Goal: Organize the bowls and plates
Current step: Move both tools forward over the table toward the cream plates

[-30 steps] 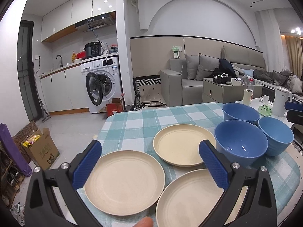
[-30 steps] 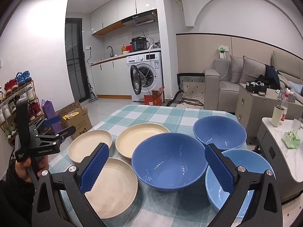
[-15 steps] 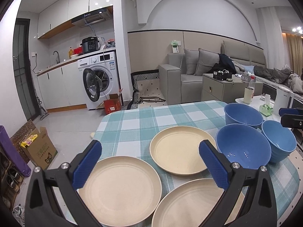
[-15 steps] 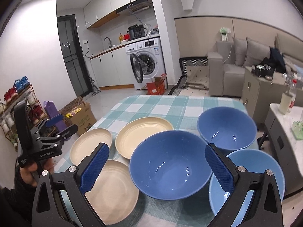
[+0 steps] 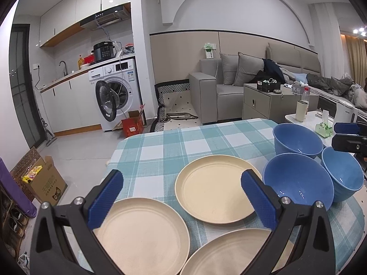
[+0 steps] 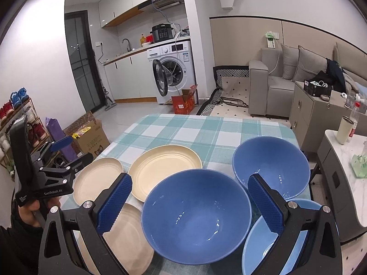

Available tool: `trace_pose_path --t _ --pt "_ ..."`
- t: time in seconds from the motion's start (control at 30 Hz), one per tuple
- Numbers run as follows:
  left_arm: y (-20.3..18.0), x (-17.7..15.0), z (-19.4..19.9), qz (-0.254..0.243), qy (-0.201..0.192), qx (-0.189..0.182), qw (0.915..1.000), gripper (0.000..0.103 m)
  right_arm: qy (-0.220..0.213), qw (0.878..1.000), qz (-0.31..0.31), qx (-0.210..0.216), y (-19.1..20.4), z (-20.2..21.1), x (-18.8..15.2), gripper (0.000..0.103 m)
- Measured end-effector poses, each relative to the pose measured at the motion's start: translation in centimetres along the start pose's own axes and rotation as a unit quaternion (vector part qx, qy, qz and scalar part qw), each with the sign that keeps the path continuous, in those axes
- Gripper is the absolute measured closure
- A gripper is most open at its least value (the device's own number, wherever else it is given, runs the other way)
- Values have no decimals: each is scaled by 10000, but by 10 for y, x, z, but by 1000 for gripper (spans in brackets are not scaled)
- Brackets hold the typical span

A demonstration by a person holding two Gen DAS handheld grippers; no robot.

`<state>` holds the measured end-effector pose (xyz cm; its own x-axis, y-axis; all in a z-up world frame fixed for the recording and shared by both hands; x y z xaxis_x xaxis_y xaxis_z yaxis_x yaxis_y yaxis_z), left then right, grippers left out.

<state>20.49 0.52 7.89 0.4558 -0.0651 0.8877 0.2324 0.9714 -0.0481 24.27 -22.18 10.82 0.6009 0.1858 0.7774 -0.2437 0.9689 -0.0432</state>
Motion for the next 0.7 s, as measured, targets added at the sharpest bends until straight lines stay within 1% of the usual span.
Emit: trace_pose_path --t 0.43,0.53,0.7 --pt "9 11 -28 57 150 -24 9999 0 -63 9999 91 -14 4 -21 37 0" --pt "13 12 -37 111 197 -43 9997 0 78 9999 61 37 6 -34 43 0" --pt "19 9 -52 191 318 -60 9993 0 317 9993 185 28 13 -58 50 0"
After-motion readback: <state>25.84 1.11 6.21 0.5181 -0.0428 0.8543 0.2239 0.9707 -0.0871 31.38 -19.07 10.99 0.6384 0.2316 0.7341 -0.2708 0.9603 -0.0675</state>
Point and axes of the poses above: each gripper's, at about its wrist camera, not at the fingertips, and z roughly against the way its jaws point, y to its left, x to its top, the point moved 2 cm from there along -z, roughly the way its jaws point, and after that the axes turned 15 degrees about -x, right-handed, at the moved point
